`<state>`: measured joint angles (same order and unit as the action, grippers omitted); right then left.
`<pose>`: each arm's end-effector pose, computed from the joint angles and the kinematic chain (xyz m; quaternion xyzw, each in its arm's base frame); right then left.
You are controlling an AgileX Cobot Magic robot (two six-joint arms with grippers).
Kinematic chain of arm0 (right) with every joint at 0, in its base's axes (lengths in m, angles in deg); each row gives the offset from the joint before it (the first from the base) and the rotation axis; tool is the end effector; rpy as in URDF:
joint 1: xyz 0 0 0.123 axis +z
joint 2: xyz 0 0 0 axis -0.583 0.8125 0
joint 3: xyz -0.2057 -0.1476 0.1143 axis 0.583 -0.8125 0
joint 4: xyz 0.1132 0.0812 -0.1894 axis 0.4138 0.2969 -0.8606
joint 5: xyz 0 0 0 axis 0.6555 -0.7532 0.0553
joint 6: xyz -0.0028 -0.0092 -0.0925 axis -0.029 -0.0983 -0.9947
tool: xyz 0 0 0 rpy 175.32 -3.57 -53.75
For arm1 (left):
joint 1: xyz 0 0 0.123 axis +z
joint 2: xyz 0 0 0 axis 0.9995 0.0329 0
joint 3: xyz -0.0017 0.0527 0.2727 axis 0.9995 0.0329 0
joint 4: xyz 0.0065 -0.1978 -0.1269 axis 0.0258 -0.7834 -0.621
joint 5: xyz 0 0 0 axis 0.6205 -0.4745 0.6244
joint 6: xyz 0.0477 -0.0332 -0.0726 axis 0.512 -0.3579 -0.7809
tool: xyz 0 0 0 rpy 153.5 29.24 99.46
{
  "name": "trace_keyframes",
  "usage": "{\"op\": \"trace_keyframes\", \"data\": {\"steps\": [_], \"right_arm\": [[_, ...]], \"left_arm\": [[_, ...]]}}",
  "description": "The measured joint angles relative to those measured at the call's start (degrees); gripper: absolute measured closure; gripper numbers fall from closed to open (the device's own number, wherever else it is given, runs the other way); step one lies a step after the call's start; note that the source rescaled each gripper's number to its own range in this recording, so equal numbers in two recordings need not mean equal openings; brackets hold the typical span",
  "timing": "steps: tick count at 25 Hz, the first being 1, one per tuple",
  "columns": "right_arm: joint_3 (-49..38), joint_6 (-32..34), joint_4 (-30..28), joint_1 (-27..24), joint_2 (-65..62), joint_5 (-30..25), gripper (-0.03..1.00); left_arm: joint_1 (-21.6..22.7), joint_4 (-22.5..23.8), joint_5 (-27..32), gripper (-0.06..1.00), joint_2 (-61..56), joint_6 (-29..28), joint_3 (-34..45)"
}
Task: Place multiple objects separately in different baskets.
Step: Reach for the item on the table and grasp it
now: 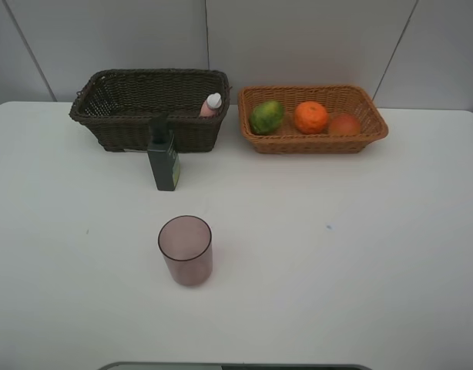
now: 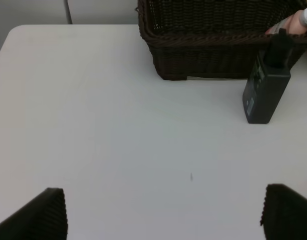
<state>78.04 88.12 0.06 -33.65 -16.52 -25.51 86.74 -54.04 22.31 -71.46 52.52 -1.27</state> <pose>-0.0137 -0.0092 0.2744 0.0095 0.8456 -0.0309 0.5328 -0.0125 -0.0014 0.2689 0.0045 0.8519 -0.0209 0.5233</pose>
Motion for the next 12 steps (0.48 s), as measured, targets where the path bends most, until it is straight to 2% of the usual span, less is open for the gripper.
{"op": "trace_keyframes", "data": {"steps": [7, 12], "right_arm": [[0.00, -0.26, 0.06, -3.75, 0.00, 0.06, -0.03], [-0.05, -0.37, -0.24, -3.88, 0.00, 0.06, -0.03]], "left_arm": [[0.00, 0.00, 0.00, -0.06, 0.00, 0.00, 0.00], [0.00, 0.00, 0.00, -0.06, 0.00, 0.00, 0.00]]}}
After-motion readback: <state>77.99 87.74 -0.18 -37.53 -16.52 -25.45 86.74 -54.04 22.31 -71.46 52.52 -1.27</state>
